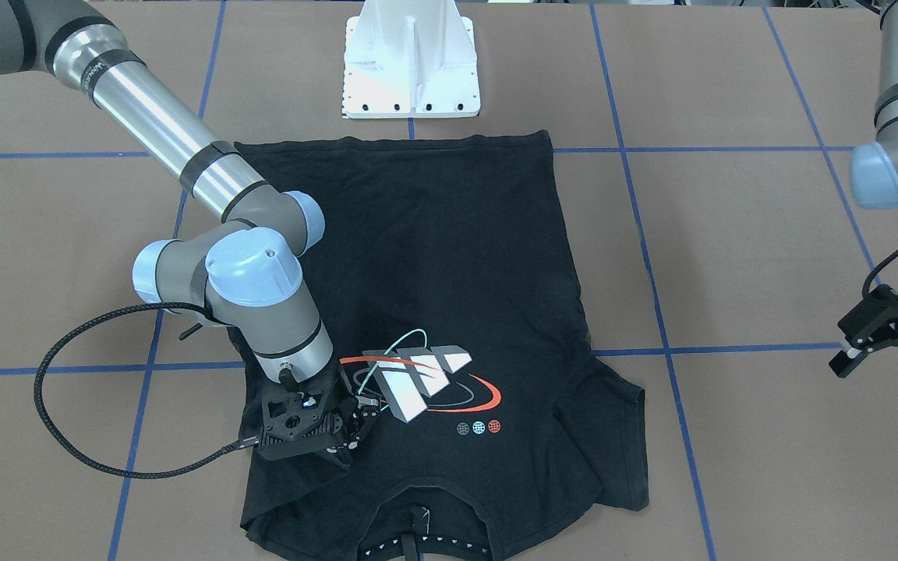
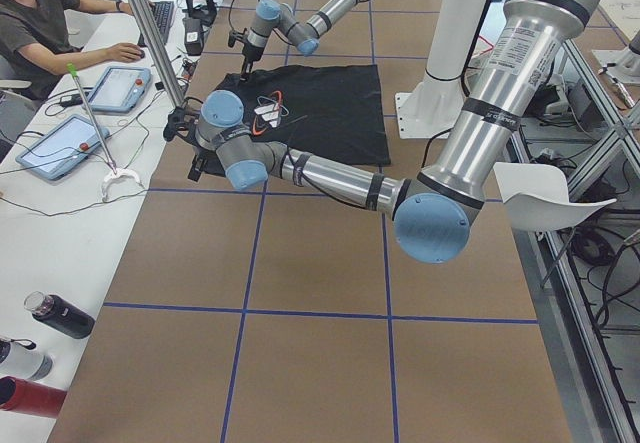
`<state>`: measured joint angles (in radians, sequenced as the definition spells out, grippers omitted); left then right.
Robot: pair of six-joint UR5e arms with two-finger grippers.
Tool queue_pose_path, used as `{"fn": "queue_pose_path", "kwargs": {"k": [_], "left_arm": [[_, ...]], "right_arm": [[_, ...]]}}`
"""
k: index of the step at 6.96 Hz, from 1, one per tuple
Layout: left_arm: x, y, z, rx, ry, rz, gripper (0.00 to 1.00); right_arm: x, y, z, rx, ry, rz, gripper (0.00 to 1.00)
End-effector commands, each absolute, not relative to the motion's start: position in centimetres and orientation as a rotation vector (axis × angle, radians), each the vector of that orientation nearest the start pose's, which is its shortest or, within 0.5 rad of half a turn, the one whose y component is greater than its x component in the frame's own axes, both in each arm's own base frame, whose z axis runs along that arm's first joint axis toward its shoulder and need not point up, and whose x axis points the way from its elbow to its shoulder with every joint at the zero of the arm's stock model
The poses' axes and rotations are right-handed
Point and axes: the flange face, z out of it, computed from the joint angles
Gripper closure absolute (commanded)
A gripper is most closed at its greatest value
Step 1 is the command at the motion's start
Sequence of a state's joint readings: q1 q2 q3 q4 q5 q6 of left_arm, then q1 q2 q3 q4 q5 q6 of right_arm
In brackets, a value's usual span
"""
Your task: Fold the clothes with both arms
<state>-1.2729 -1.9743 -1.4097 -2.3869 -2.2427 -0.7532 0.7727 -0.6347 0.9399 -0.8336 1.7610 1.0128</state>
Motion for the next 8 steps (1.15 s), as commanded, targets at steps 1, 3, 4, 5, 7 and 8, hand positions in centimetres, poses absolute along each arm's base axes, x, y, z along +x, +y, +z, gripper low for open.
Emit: {"fn": "queue_pose_path", "kwargs": {"k": [1,3,4,5,7,8], "left_arm": [[12.7,-65.6,41.1,0.573,1.029,-0.045,0.00],[12.7,-65.6,41.1,0.572,1.029,-0.046,0.00],[12.7,-65.6,41.0,0.573,1.029,-0.046,0.00],[12.7,-65.6,40.9,0.574,1.030,-0.047,0.00],[12.8,-65.6,40.6,0.576,1.033,-0.045,0.00],[12.8,-65.6,40.6,0.576,1.033,-0.045,0.00]], "right_arm": [[-52.6,-67.5,25.5,0.499,-0.940,0.105,0.00],[-46.7,-70.1,24.5,0.437,-1.024,0.091,0.00],[-42.4,-71.5,25.8,0.383,-1.063,0.083,0.00],[-40.3,-71.2,28.4,0.346,-1.077,0.079,0.00],[-38.7,-69.1,34.8,0.393,-1.121,0.061,0.01],[-38.8,-68.5,36.1,0.395,-1.122,0.052,0.01]]}}
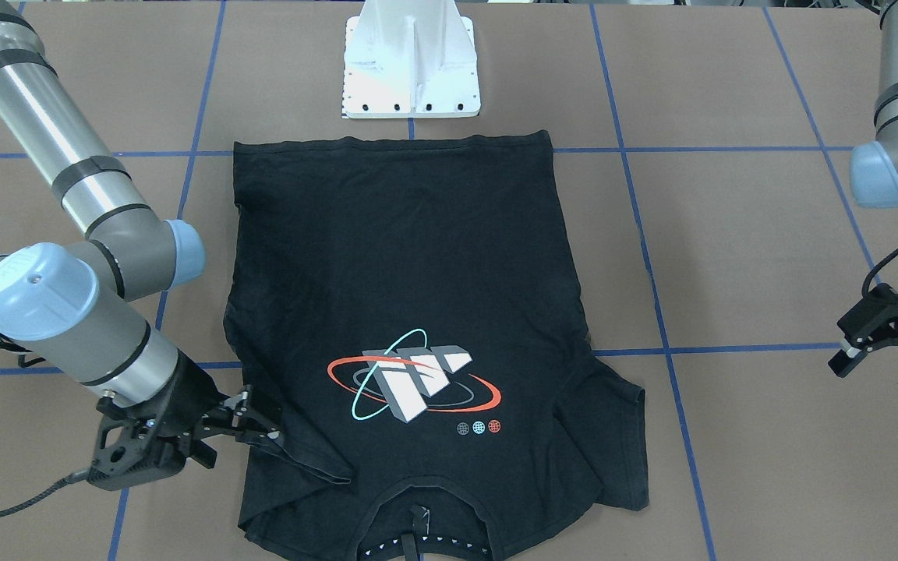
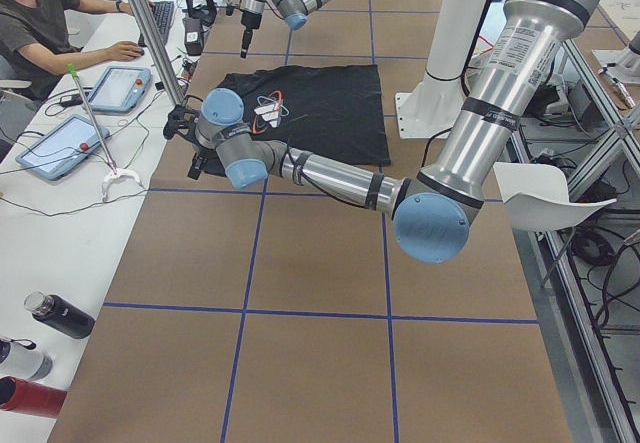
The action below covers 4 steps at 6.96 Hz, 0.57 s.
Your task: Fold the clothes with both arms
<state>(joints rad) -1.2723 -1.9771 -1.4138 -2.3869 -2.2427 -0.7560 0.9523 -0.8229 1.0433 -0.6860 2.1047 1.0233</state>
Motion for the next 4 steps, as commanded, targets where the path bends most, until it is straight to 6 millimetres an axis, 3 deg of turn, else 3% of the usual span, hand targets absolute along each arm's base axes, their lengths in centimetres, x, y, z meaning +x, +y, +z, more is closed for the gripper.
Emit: {"fn": "queue_pose_path", "kwargs": {"k": [1,4], "left_arm": [[12.8,-65.6,40.5,0.577,1.034,-0.044,0.00],[12.7,-65.6,40.6,0.577,1.033,-0.046,0.00]], "right_arm": [[-39.8,-67.6,37.6,0.377,-1.109,0.041,0.01],[-42.2,-66.8,39.2,0.329,-1.073,0.046,0.05]]}}
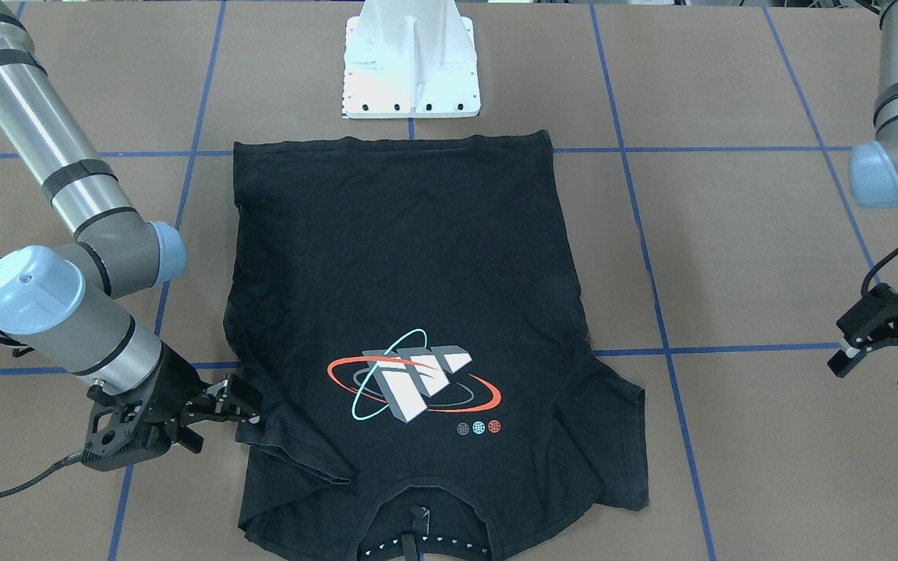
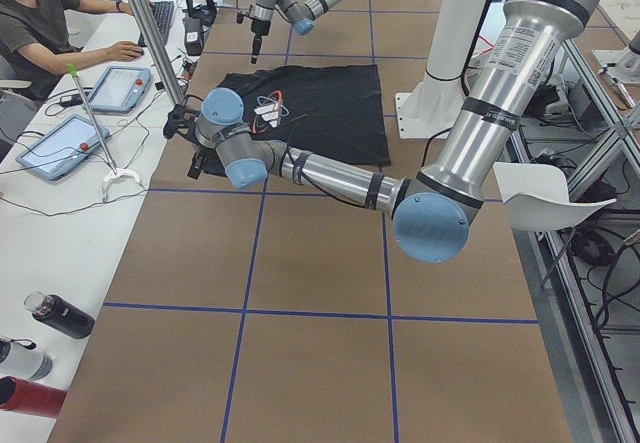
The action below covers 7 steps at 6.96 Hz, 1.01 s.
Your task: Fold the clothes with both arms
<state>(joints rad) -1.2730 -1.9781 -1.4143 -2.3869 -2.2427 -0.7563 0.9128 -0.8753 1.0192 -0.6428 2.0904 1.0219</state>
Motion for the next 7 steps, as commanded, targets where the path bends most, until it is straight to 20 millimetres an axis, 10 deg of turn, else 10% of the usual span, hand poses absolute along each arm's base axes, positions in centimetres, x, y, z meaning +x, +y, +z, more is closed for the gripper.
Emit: {"fn": "queue_pose_path", "kwargs": {"k": [1,7], "left_arm": [[12.7,-65.6,40.6,0.577,1.033,-0.046,0.00],[12.5,-65.5,40.2,0.585,1.036,-0.045,0.00]], "right_arm": [[-42.6,-67.1,38.8,0.315,-1.061,0.051,0.07],[-43.9,-67.0,39.5,0.276,-1.034,0.053,0.19]]}}
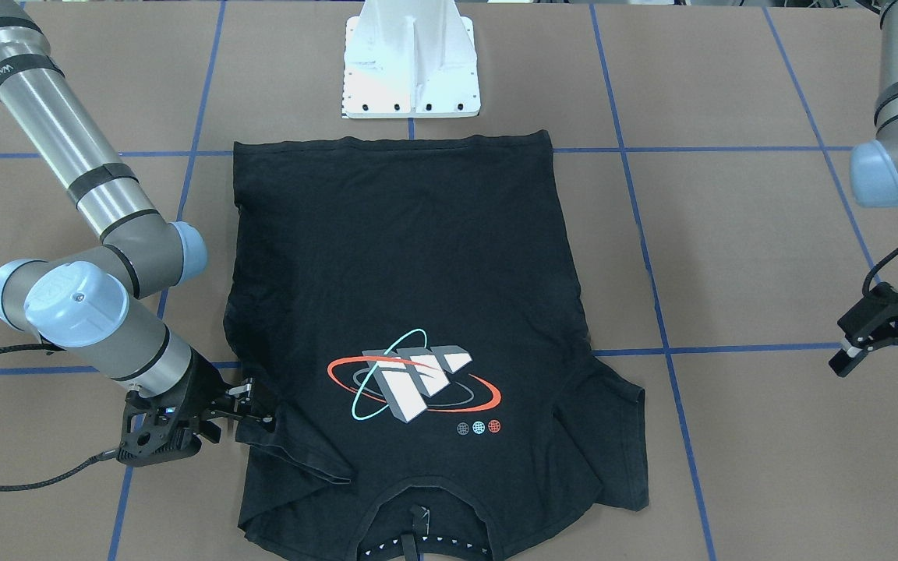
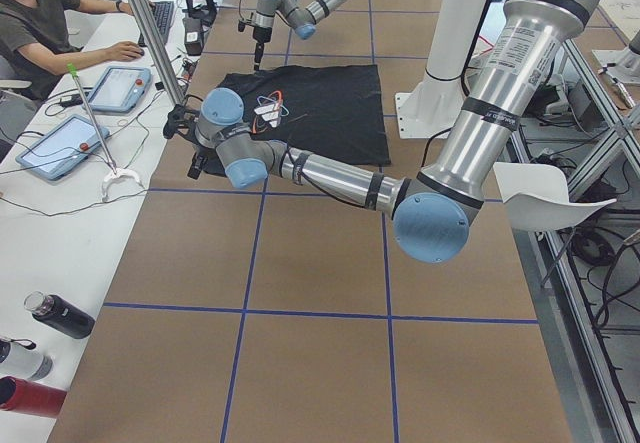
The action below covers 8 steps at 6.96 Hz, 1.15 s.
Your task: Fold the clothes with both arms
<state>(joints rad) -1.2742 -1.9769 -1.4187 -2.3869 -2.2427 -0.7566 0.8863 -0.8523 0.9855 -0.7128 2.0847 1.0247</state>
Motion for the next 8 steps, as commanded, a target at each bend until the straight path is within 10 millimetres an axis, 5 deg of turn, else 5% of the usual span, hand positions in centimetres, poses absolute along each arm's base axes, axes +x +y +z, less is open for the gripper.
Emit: {"fn": "queue_pose_path", "kwargs": {"k": [1,2,6,8], "left_arm": [[12.47,-65.33,39.99,0.587,1.038,-0.046,0.00],[12.46,-65.28,39.84,0.583,1.044,-0.057,0.00],[12.44,-65.23,39.69,0.585,1.045,-0.057,0.00],[12.41,-65.13,39.56,0.588,1.046,-0.056,0.00]], "right_arm": [[-43.91,-66.99,39.71,0.273,-1.030,0.054,0.29],[-43.92,-67.00,39.76,0.270,-1.027,0.056,0.43],[-44.23,-67.39,40.49,0.255,-1.014,0.063,0.45],[-44.32,-67.50,40.28,0.253,-1.012,0.064,0.61]]}}
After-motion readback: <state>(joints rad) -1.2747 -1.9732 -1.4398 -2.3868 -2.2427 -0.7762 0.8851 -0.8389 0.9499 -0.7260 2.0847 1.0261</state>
